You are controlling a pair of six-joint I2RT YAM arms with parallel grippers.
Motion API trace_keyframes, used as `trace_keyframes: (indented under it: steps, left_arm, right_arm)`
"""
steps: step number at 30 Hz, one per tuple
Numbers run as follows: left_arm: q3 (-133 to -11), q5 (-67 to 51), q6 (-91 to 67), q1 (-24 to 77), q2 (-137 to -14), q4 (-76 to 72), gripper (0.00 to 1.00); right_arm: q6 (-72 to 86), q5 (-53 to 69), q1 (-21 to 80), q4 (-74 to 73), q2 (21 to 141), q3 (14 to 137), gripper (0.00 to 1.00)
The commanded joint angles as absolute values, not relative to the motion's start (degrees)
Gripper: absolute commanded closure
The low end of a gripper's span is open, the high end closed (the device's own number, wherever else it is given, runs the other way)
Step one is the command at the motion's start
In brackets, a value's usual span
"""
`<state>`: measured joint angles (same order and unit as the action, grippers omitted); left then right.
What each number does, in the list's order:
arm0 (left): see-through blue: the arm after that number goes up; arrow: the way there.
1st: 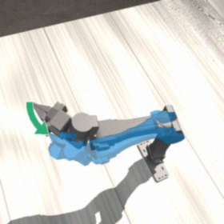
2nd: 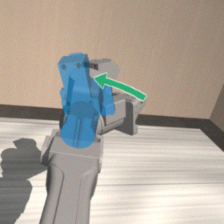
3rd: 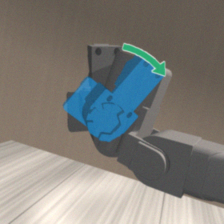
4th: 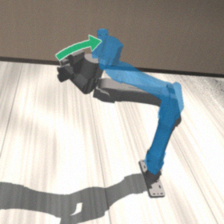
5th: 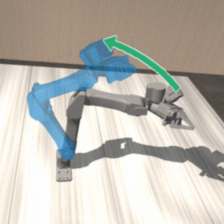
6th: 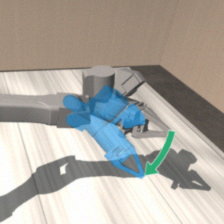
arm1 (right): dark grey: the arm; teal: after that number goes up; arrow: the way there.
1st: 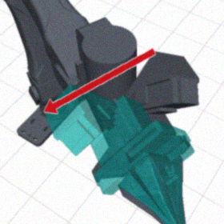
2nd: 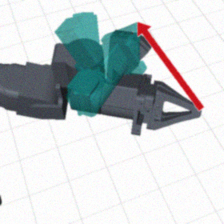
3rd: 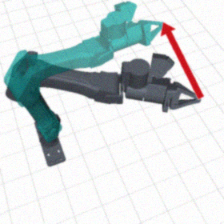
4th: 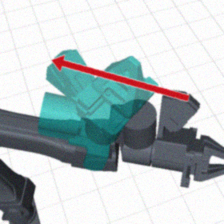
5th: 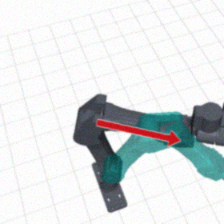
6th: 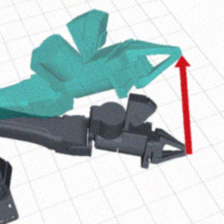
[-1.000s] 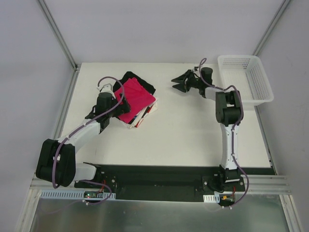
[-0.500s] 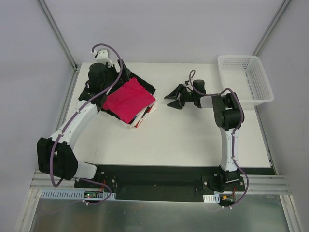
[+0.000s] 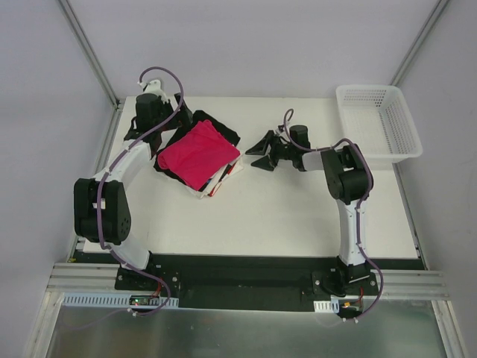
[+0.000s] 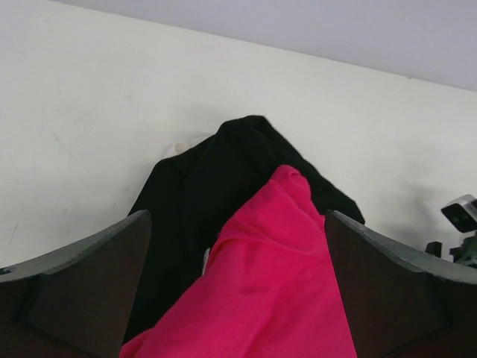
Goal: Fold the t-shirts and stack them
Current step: Smooth out wrinkles on the folded tshirt
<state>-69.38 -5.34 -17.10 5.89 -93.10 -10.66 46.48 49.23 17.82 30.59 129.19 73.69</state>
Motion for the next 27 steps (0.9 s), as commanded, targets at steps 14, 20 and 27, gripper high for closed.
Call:
trace_keyframes:
  steps: [14,20,27]
  left_arm:
    - [-74.6,-10.9,-18.5,4.0,-98.5,-16.3,0.01]
    - [-74.5,-11.6,-19.0,3.3,-99.3,-16.7,0.01]
    - [-73.0,-11.4,-19.2,2.5,-98.6,-16.9,0.01]
  right_arm:
    - [48.6,42.8,24.2,29.0,137.9,86.0,0.24]
    - [49.5,42.3,26.3,28.0,139.9,89.7,0.23]
    - [50.2,42.1,28.2,25.0,142.8,94.9,0.23]
